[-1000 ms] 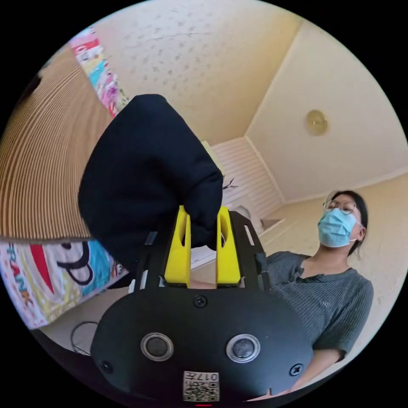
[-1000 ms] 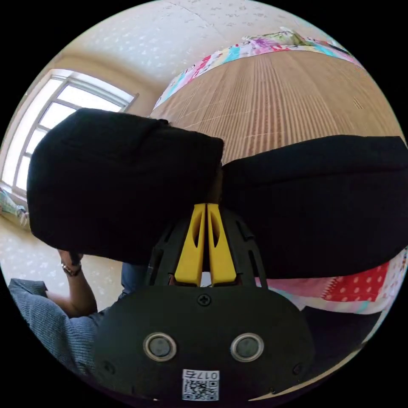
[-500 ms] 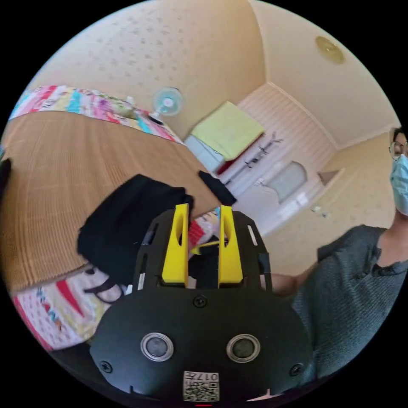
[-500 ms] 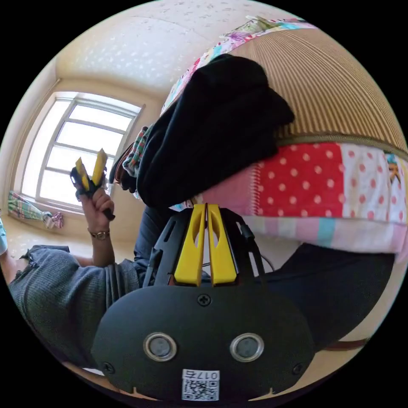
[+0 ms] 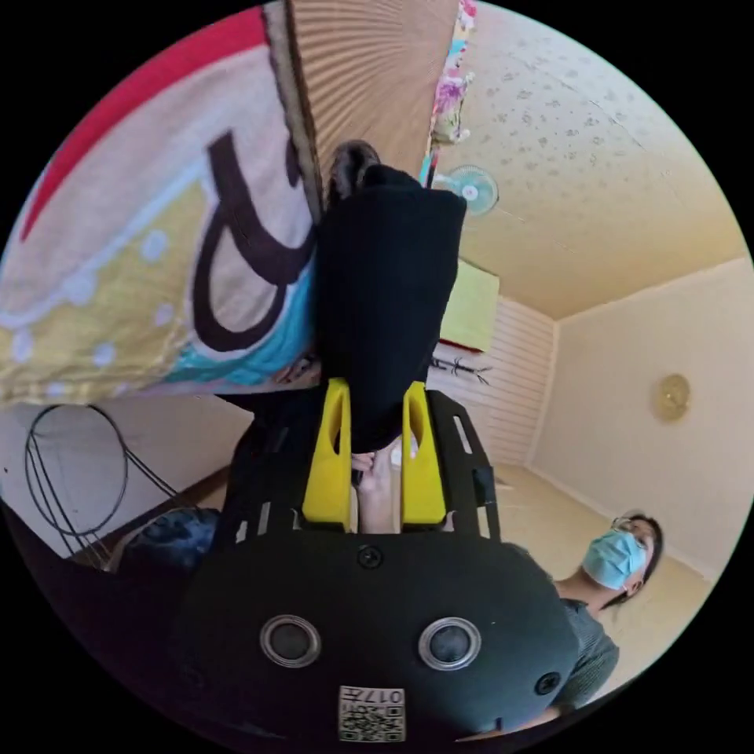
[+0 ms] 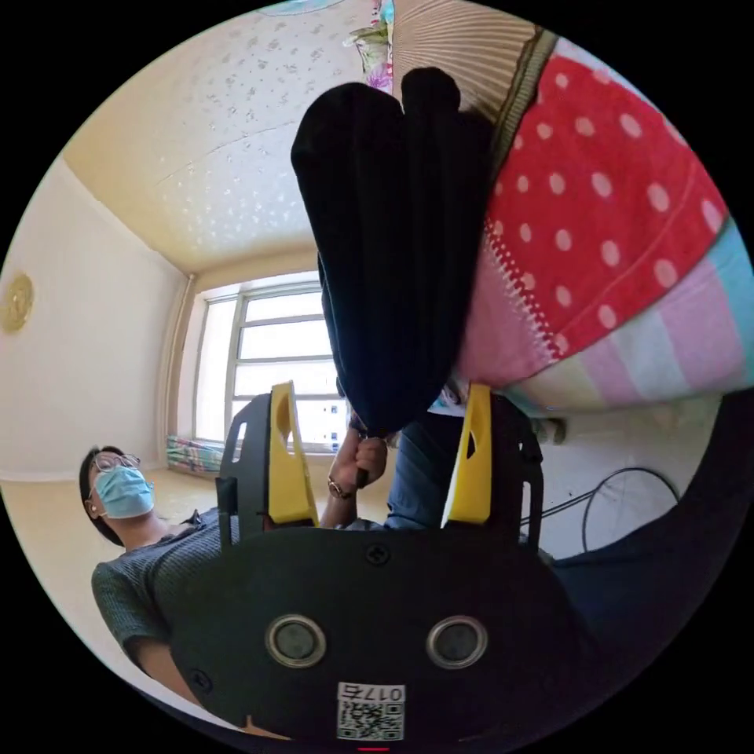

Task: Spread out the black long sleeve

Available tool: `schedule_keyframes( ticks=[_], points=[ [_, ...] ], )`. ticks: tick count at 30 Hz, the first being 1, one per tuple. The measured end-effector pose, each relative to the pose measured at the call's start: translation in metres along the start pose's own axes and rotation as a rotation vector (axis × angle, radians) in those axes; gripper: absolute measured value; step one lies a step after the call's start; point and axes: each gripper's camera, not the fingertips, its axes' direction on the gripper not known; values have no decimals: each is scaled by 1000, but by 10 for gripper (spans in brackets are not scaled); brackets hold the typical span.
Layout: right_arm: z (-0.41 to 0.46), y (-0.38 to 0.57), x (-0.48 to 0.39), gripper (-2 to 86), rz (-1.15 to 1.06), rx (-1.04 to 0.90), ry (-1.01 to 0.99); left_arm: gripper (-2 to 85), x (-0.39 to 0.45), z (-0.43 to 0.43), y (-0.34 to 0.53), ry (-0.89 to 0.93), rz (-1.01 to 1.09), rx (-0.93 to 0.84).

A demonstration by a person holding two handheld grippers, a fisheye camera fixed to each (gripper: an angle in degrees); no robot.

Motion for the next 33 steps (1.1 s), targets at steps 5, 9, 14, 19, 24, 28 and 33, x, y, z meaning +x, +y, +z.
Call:
schedule_keyframes(
  ticks=[5,9,14,19,24,28,33],
  points=[
    [17,-36,3,287,3,27,-84,74,54,38,44,-296,285,-110],
    [22,-68,10,207,6,-42,-135,73,69,51,77,-410,391,-104],
    [108,-106,-69,157,-246,-270,-133,75,125,37,128,-591,651,52],
    [262,-150,-170,156,-449,-509,-260,77,185,-24,169,-709,793,344],
    [452,-190,-256,181,-586,-718,-207,79,225,-119,163,-709,778,614],
    [533,-202,-212,211,-440,-690,41,88,178,-198,126,-721,567,805],
    [480,-111,-130,64,-517,-733,156,63,76,-203,116,-873,285,685]
  ],
)
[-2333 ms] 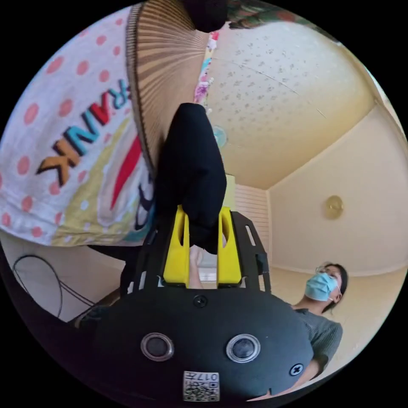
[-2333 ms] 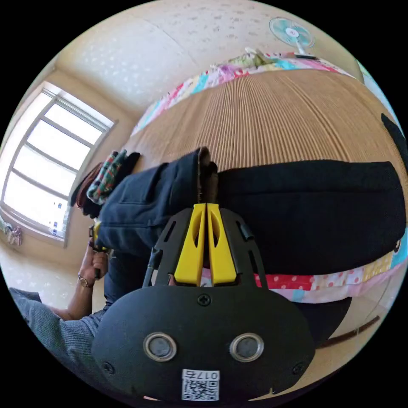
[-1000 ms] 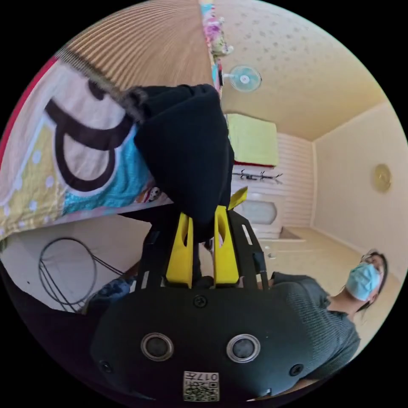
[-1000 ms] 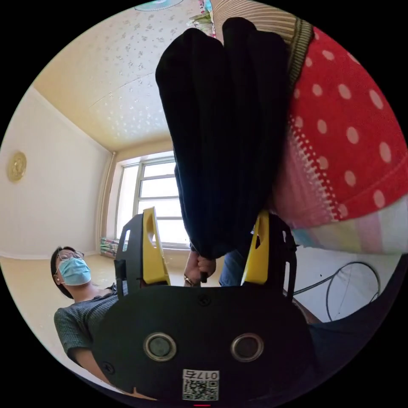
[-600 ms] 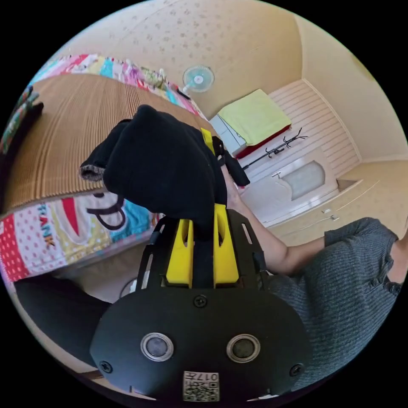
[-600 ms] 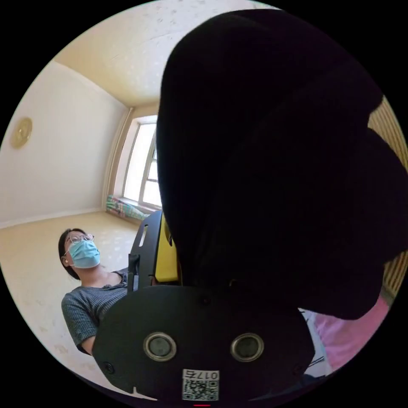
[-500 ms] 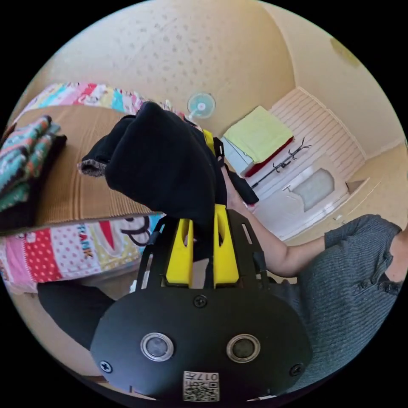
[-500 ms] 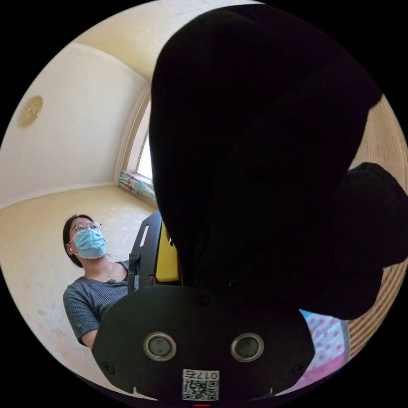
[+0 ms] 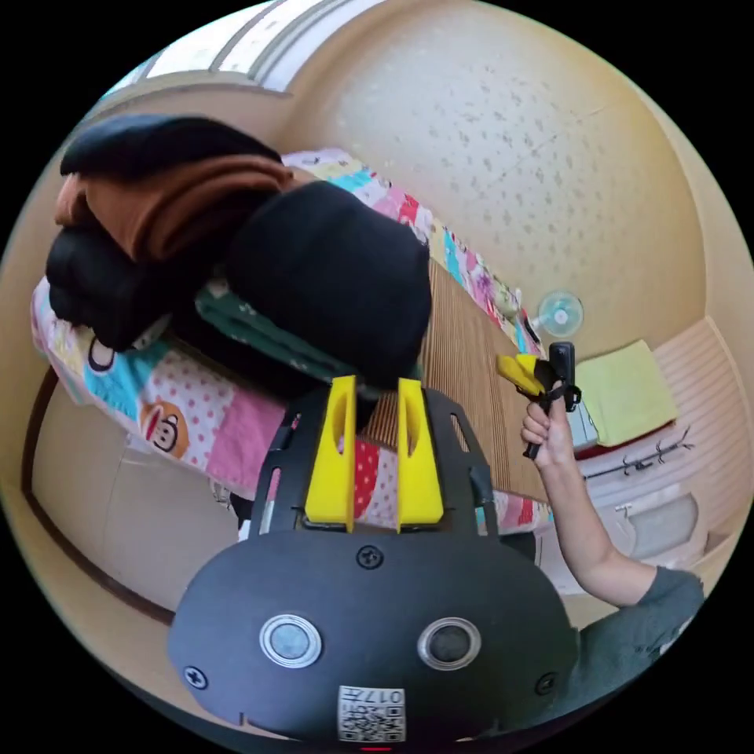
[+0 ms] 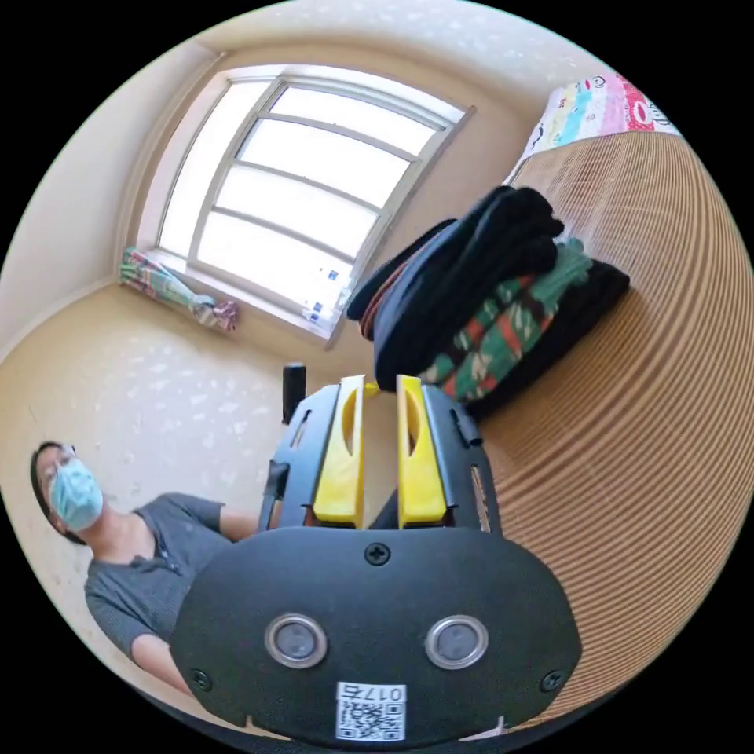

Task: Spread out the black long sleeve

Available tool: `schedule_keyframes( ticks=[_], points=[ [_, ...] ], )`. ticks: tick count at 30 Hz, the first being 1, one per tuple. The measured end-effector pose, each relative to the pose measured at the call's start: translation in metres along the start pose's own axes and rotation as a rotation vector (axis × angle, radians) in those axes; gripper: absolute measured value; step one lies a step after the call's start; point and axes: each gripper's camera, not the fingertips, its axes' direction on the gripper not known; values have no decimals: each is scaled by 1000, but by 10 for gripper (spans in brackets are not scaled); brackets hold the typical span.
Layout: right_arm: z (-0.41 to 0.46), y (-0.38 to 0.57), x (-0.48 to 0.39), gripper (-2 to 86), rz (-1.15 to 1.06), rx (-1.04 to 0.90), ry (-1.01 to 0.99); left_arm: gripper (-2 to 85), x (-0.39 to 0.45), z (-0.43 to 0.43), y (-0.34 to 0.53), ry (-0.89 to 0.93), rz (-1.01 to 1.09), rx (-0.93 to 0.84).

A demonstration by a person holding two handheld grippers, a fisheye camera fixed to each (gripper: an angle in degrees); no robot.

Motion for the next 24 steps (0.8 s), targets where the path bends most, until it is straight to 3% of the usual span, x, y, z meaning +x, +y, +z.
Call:
schedule_keyframes(
  ticks=[3,7,9,11,14,16,20,24],
  points=[
    [5,122,7,23,99,-48,85,38,14,25,52,54,68,-68],
    [-24,290,-23,10,344,69,276,22,75,60,107,-139,265,-281],
    [-40,340,-61,8,423,130,493,10,99,71,126,-148,375,-322],
    [-48,382,-147,7,375,286,961,0,114,91,139,13,465,-378],
    [-32,417,-239,6,239,587,1443,-7,124,125,134,230,442,-518],
    [-36,427,-253,5,316,722,1492,-9,139,140,125,251,448,-541],
    [-63,439,-223,5,438,765,1245,-10,207,179,91,287,530,-628],
    [-86,457,-204,5,545,922,1200,-10,281,211,71,353,619,-718]
  ],
)
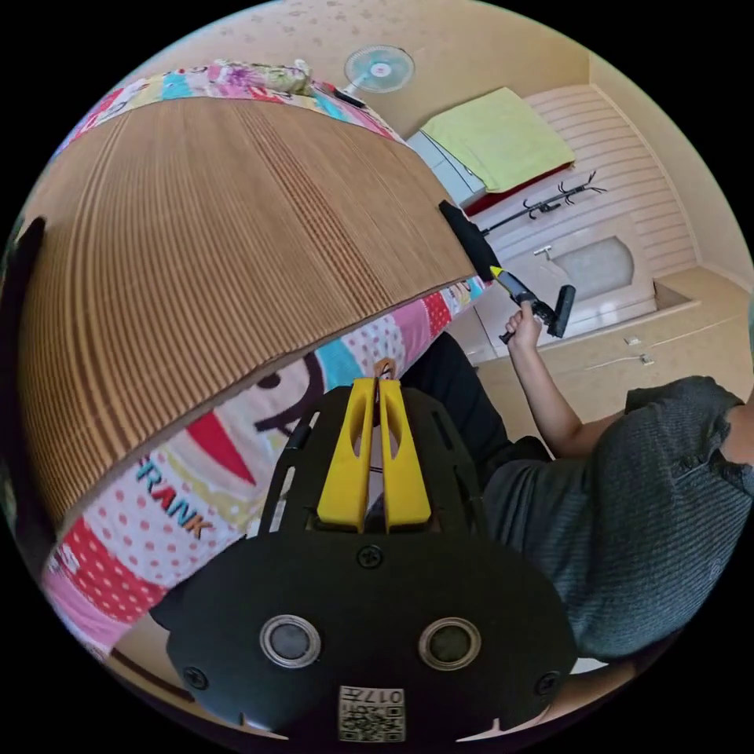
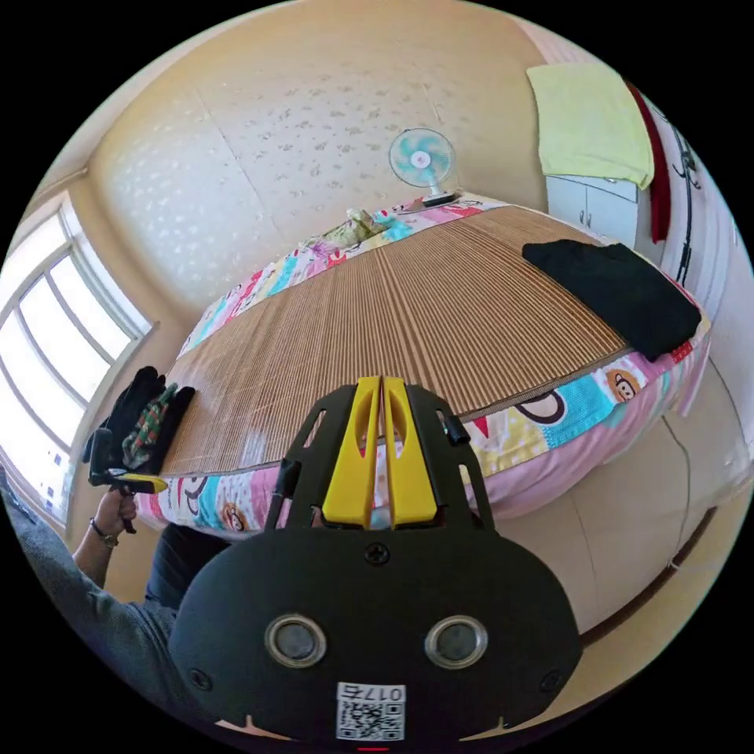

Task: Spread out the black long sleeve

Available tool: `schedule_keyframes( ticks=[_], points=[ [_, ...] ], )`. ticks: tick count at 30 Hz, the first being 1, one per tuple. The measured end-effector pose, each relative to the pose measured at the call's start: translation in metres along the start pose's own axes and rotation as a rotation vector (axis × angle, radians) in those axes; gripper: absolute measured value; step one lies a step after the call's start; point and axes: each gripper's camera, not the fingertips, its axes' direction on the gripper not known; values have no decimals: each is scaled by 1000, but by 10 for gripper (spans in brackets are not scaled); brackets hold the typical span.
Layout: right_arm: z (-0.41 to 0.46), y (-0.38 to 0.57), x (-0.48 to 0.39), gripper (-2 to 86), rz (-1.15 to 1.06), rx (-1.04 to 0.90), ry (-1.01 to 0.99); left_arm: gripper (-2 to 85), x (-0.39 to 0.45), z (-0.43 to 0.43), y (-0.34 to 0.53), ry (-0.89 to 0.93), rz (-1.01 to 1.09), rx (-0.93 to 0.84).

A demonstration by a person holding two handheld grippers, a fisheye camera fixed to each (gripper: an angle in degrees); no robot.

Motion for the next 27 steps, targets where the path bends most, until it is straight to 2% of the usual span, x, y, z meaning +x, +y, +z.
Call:
schedule_keyframes(
  ticks=[7,13,16,18,21,23,25,27],
  points=[
    [-23,-14,128,8,495,165,-155,-10,68,44,-110,165,15,-160],
    [-74,-33,253,29,854,235,-77,-10,163,41,-193,208,-16,-239],
    [-78,-76,317,60,929,123,63,-10,211,46,-236,173,-19,-300],
    [-61,-102,353,94,986,19,86,-10,237,47,-257,169,-50,-316],
    [16,-133,398,111,1028,-320,-4,-10,279,49,-287,180,-109,-272],
    [32,-143,401,99,1080,-313,3,-10,314,61,-311,157,-133,-264],
    [39,-154,394,82,1019,-334,-13,-10,343,77,-330,134,-134,-289],
    [58,-161,384,67,948,-409,-172,-10,374,94,-348,168,-136,-310]
  ],
)
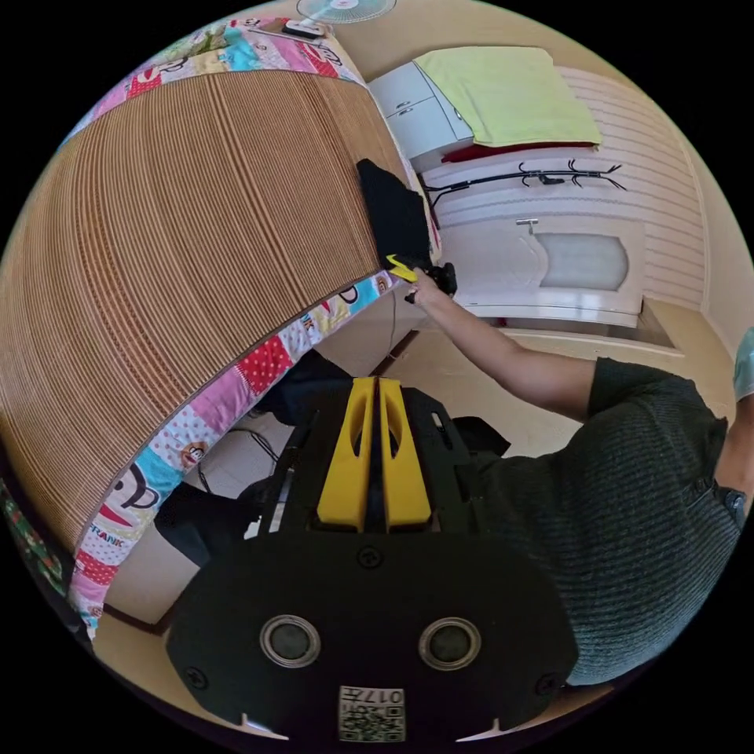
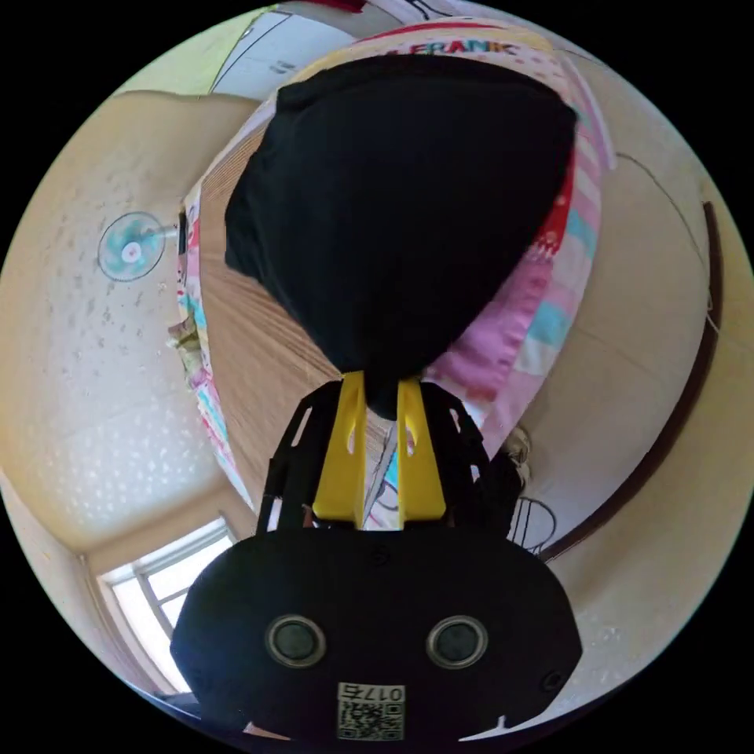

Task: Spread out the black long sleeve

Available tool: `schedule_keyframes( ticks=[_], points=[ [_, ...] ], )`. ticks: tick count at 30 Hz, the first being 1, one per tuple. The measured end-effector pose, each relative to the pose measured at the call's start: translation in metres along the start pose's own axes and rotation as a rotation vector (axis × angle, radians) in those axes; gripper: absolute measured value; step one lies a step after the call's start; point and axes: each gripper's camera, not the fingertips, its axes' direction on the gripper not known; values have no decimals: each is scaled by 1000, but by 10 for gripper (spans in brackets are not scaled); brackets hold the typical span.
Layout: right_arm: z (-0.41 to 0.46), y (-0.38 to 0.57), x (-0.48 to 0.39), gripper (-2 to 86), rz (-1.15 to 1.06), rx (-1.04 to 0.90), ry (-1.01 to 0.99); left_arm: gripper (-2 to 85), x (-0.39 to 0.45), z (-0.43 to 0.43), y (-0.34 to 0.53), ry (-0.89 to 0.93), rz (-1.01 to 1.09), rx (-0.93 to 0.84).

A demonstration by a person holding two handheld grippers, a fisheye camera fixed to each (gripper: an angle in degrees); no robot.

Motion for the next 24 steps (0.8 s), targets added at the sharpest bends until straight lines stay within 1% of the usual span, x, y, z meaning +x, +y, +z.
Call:
schedule_keyframes(
  ticks=[1,2,3,5,6,8,10,12,15,17,19,21,22,23,24],
  points=[
    [17,1,-8,60,-7,-107,-71,-10,21,9,-11,31,1,-7],
    [35,6,-18,55,-4,-198,-92,-10,45,17,-21,25,5,-16],
    [44,9,-24,53,-13,-240,-86,-10,57,20,-26,5,9,-22],
    [81,29,-53,50,-72,-408,-52,-10,109,30,-40,-175,31,-56],
    [91,33,-59,50,-88,-466,-55,-10,121,31,-42,-229,38,-65],
    [124,46,-75,51,-129,-742,-99,-10,158,36,-45,-390,56,-82],
    [132,52,-82,47,-167,-872,-95,-10,171,35,-44,-442,11,-71],
    [117,46,-87,36,-197,-851,-75,-10,176,33,-42,-422,-47,-74],
    [68,15,-96,33,-276,-631,-54,-10,186,27,-40,-406,-102,-61],
    [33,-15,-102,52,-339,-411,63,-10,191,24,-40,-396,-129,-27],
    [22,-40,-107,76,-348,-299,166,-10,191,25,-43,-369,-145,1],
    [30,-66,-108,92,-351,-309,205,-10,189,28,-47,-345,-150,3],
    [46,-83,-106,91,-326,-395,195,-10,188,31,-49,-359,-152,-11],
    [67,-95,-104,71,-295,-523,155,-9,188,32,-50,-394,-146,-20],
    [76,-98,-105,61,-283,-584,122,-9,187,32,-50,-412,-145,-18]
  ],
)
